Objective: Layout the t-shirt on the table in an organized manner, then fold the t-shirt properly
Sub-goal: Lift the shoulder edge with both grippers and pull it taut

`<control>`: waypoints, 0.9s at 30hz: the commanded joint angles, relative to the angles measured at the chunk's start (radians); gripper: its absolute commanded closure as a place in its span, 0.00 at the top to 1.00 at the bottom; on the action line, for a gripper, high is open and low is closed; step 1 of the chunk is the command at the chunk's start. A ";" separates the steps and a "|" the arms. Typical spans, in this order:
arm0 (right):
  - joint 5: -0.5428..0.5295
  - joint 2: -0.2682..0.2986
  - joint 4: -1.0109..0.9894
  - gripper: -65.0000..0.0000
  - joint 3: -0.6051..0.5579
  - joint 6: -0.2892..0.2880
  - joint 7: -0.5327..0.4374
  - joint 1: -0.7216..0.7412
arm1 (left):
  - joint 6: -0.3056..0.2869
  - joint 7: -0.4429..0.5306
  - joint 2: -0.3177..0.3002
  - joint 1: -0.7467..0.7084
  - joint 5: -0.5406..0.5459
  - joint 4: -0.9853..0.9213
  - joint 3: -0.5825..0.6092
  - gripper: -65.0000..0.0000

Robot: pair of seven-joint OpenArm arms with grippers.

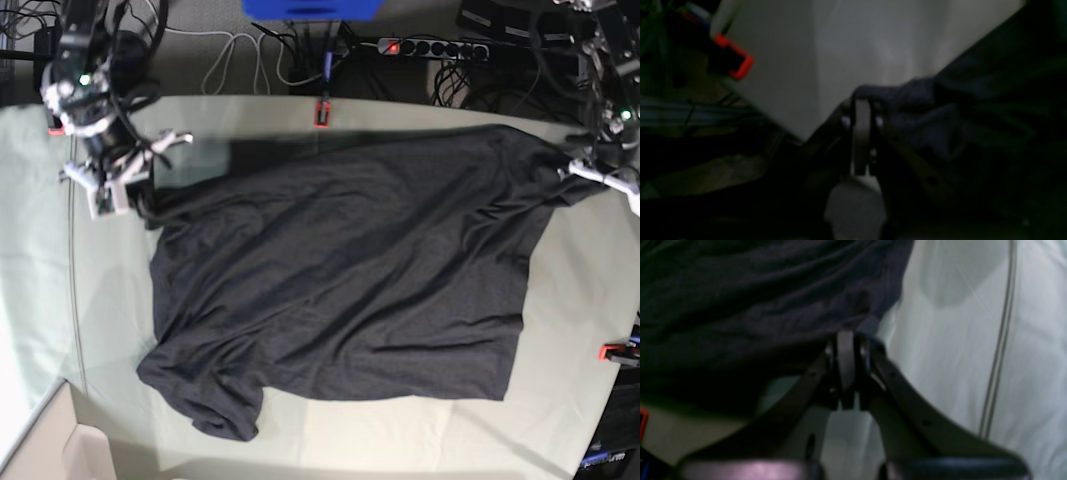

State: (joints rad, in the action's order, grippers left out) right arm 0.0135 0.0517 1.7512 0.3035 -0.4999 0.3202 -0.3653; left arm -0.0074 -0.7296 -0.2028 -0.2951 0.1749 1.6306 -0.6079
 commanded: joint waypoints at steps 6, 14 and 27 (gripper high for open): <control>-0.014 0.029 0.126 0.00 0.078 0.000 0.061 0.018 | 0.002 0.014 -0.020 -0.005 -0.005 0.086 -0.010 0.01; -0.014 0.032 0.198 0.00 0.130 -0.105 0.150 -0.100 | 0.002 0.014 -0.013 -0.051 -0.005 0.191 -0.010 0.01; -0.014 0.030 0.232 0.00 0.224 -0.107 0.093 -0.249 | 0.002 0.020 -0.013 -0.138 -0.007 0.204 -0.011 0.01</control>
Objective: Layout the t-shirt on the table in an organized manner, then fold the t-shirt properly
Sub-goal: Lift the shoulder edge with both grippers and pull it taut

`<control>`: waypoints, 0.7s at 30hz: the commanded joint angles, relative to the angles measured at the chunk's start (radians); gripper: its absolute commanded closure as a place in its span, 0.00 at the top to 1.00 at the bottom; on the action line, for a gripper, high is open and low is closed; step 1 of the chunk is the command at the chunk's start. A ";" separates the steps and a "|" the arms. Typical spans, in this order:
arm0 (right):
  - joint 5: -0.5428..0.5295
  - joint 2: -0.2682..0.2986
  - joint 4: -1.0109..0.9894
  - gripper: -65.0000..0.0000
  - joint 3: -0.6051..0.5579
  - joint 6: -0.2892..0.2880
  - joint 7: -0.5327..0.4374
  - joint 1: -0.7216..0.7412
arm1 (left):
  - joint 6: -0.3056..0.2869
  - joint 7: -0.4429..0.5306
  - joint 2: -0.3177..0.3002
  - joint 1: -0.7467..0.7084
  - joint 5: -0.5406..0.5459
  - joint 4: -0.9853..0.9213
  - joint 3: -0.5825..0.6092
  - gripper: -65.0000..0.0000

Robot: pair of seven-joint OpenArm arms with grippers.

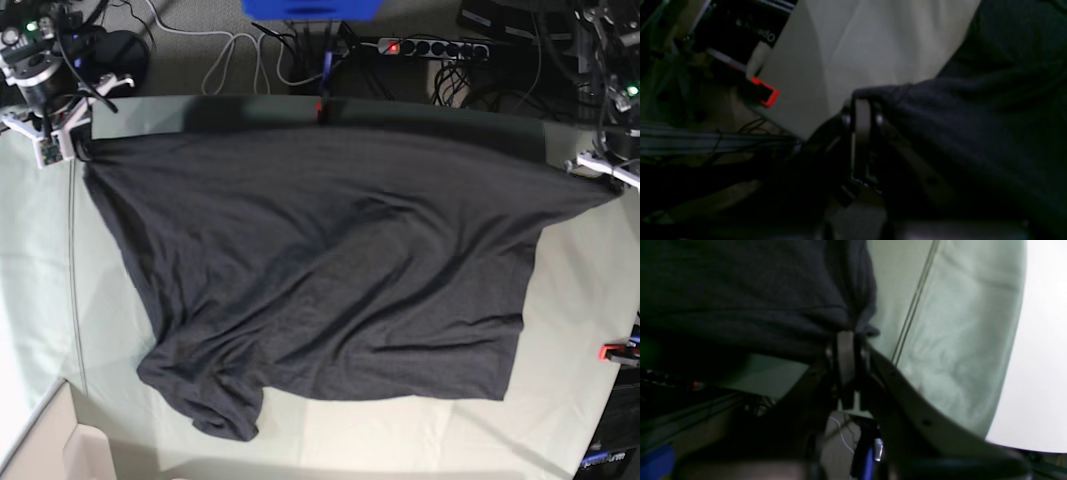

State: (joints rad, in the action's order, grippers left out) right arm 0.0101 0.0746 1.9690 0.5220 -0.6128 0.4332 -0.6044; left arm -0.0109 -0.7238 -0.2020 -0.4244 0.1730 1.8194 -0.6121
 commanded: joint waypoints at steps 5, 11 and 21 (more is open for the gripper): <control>-0.011 0.006 0.014 0.00 -0.003 0.006 -0.020 -0.048 | 0.006 0.014 -0.015 -0.011 -0.010 -0.050 -0.007 0.01; -0.011 0.004 -0.004 0.00 -0.013 0.006 -0.018 -0.071 | 0.006 0.017 -0.020 0.000 -0.005 -0.145 -0.007 0.01; -0.009 0.011 -0.010 0.00 -0.035 0.006 -0.017 -0.068 | 0.006 0.017 -0.015 0.006 -0.002 -0.135 -0.006 0.01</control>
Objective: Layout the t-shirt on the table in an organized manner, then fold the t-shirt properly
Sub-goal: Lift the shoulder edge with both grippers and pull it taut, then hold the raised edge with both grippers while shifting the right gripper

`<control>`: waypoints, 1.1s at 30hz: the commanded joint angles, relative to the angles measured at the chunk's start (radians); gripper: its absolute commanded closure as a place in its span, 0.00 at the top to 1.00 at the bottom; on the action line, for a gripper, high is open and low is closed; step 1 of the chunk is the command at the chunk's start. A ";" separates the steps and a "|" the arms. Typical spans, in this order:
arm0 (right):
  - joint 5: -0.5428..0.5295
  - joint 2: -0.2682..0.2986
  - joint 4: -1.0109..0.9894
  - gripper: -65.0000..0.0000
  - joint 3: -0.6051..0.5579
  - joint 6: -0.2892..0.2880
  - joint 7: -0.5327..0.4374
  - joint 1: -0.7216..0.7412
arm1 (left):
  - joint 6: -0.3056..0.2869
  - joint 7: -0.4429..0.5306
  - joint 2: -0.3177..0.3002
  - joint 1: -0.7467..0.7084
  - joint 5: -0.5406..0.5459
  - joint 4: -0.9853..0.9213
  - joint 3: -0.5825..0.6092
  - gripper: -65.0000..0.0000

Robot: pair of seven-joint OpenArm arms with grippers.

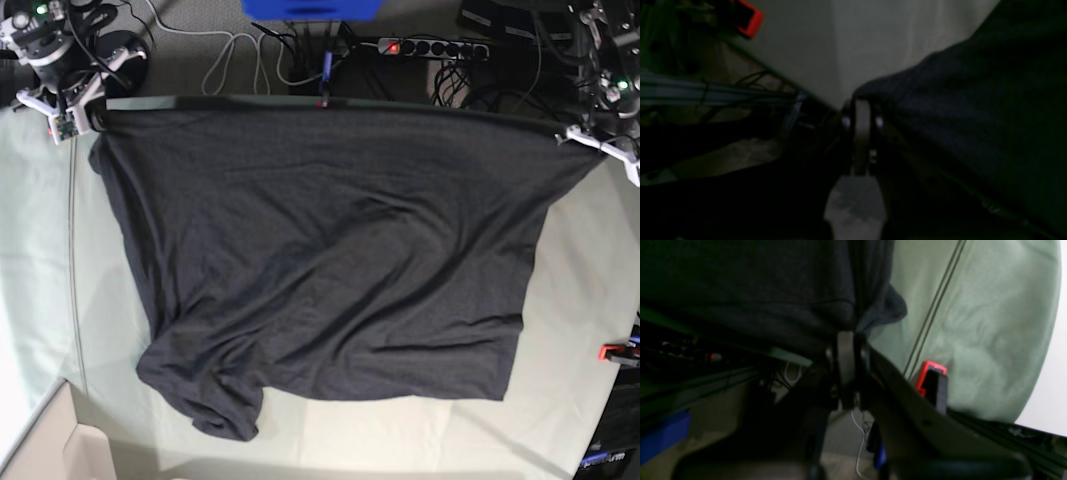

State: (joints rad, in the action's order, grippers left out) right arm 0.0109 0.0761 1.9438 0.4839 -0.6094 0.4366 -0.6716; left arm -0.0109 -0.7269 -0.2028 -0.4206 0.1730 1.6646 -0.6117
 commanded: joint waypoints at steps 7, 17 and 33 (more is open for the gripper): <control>-0.010 0.087 -0.022 0.06 -0.109 0.003 0.090 0.079 | 0.006 0.020 -0.011 0.032 -0.002 0.013 -0.004 0.01; -0.010 0.143 -0.053 0.39 -0.141 0.003 0.236 0.214 | 0.006 0.020 0.007 0.065 -0.002 0.010 -0.004 0.01; -0.012 0.130 -0.162 0.51 0.012 0.001 0.219 0.161 | 0.006 0.020 0.004 0.114 -0.005 0.010 -0.006 0.01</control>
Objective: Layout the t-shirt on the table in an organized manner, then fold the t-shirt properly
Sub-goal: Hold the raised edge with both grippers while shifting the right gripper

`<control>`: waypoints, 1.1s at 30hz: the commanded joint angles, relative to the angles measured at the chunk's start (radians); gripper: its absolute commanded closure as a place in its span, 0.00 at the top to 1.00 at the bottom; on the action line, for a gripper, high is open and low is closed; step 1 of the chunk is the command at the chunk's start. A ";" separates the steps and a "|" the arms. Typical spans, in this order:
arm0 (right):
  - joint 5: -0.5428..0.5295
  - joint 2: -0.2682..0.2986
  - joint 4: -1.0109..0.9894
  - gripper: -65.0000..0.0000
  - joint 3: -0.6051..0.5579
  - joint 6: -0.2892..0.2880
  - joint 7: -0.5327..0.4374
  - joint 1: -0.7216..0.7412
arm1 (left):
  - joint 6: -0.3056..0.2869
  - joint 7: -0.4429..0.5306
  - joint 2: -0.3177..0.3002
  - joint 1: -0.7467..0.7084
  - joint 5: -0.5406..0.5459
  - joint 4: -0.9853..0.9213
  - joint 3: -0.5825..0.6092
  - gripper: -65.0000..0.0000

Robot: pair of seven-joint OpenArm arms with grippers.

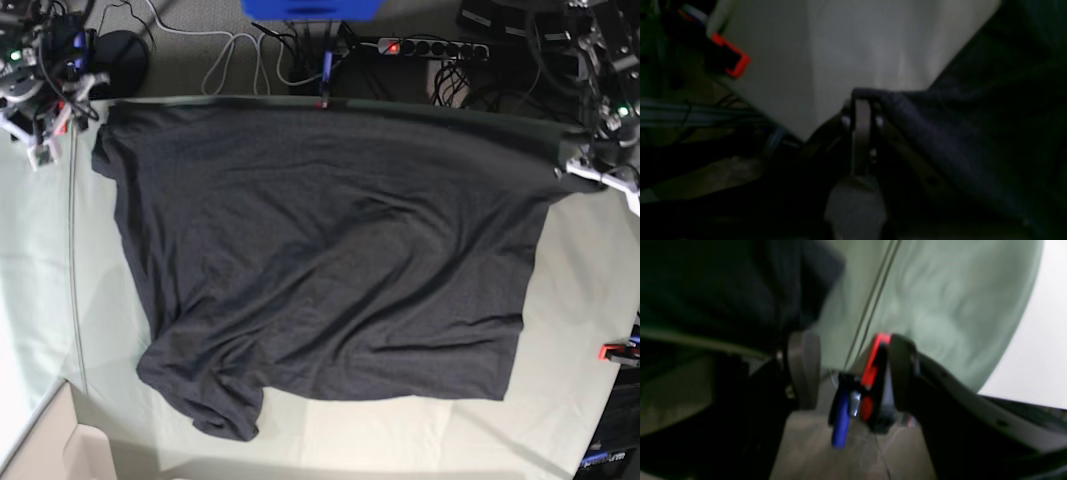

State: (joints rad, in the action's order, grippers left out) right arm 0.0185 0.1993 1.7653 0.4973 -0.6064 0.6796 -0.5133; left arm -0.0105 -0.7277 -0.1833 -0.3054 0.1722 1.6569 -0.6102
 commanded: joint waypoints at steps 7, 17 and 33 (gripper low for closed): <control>-0.019 -0.002 -0.014 0.51 -0.070 -0.002 -0.024 0.002 | 0.005 0.021 -0.012 0.002 -0.003 0.018 -0.006 0.01; -0.019 -0.021 -0.057 0.50 -0.084 -0.002 -0.024 0.037 | 0.005 0.021 -0.011 0.002 -0.003 0.018 -0.003 0.01; -0.022 -0.022 -0.049 0.00 -0.081 -0.011 -0.024 0.038 | 0.005 0.018 -0.011 0.024 -0.003 0.025 -0.006 0.01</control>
State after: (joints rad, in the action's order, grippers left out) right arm 0.0067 0.1654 1.6932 0.4084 -0.6170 0.6739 -0.4717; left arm -0.0105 -0.7284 -0.1822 -0.2840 0.1730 1.6608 -0.6098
